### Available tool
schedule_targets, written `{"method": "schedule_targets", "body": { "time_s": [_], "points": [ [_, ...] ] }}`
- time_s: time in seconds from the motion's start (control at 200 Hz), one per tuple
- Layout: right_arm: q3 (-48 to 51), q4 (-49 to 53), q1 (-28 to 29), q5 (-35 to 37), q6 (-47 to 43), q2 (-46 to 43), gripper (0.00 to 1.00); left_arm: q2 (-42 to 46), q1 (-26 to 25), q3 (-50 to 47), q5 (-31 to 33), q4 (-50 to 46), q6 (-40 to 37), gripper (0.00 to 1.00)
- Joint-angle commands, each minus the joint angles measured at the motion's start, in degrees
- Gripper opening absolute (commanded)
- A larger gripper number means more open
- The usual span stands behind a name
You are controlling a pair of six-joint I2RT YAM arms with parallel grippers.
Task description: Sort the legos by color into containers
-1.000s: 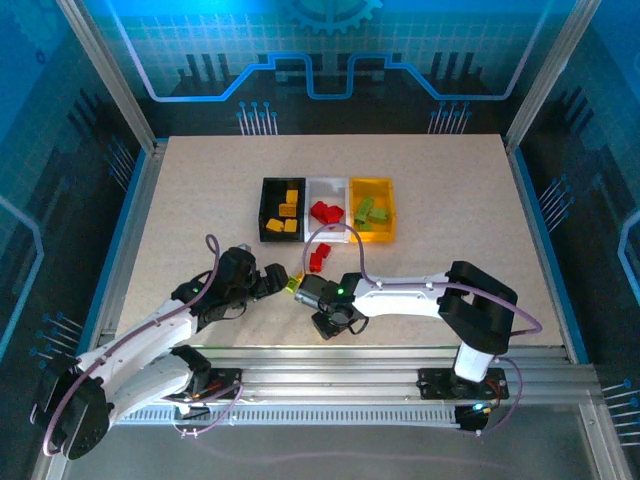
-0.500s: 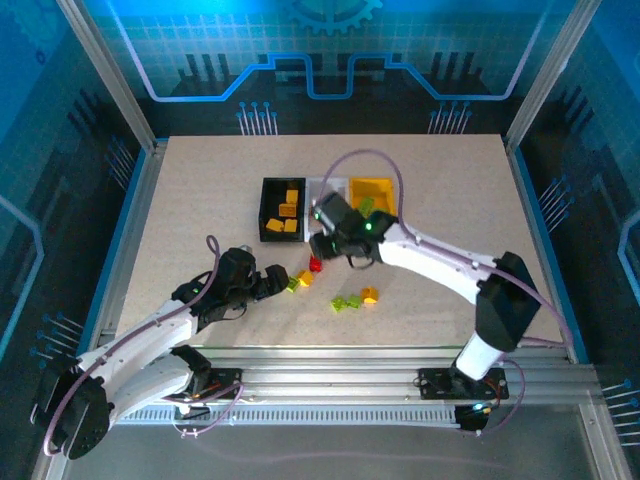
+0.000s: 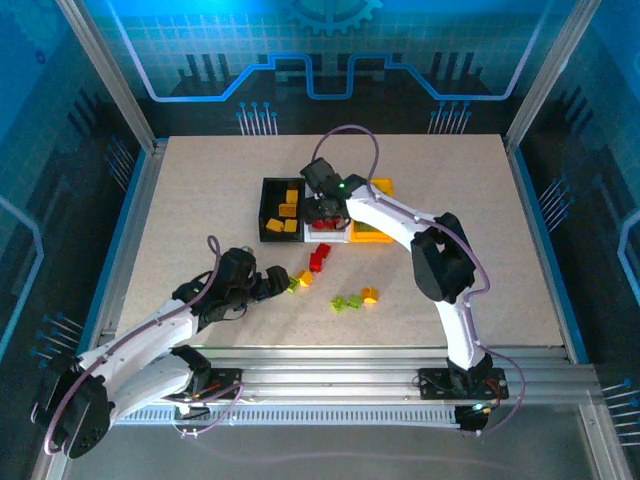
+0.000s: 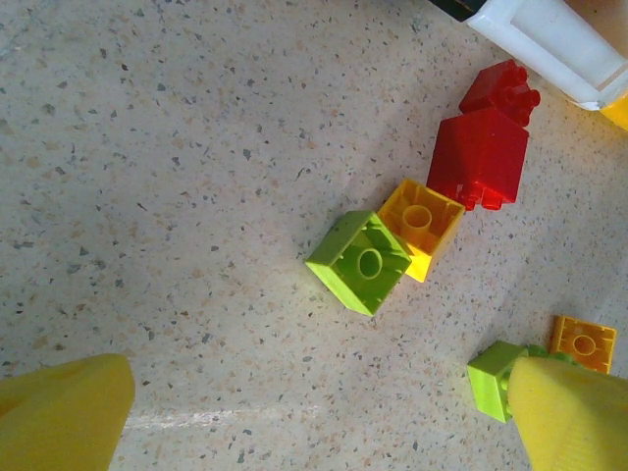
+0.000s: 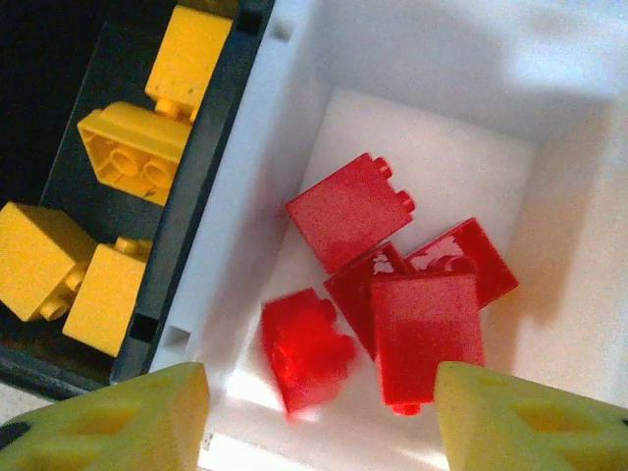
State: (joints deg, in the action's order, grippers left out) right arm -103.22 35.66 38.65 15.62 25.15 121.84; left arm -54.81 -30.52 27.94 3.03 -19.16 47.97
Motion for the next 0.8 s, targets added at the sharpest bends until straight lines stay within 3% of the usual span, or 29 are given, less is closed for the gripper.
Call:
{"method": "schedule_targets", "body": {
  "time_s": [0.0,0.275,0.475,0.665,0.79],
  "points": [
    [-0.31,0.33,-0.25,-0.49,-0.22,-4.6,0.67,-0.13,0.45,0.97,-1.71,-0.1,0.05,0.99],
    [22.75,-4.87,1.62,-0.87,3.37,-25.13,0.67,-1.61,0.36,1.41,-3.67,2.05,0.02,0.99],
    [40.29,-2.1,7.1,-1.77,5.29,-37.59,0.67,-3.03,0.34,1.41,-4.65,3.49,-0.14,0.99],
    [50.16,-0.11,14.68,-5.62,6.19,-41.01,0.66,-5.43,0.37,1.41,-4.8,4.66,-0.41,0.99],
    [52.25,-1.19,16.49,-4.43,6.37,-39.17,0.63,-7.12,0.36,1.41,-5.11,5.69,-0.18,0.99]
  ]
}}
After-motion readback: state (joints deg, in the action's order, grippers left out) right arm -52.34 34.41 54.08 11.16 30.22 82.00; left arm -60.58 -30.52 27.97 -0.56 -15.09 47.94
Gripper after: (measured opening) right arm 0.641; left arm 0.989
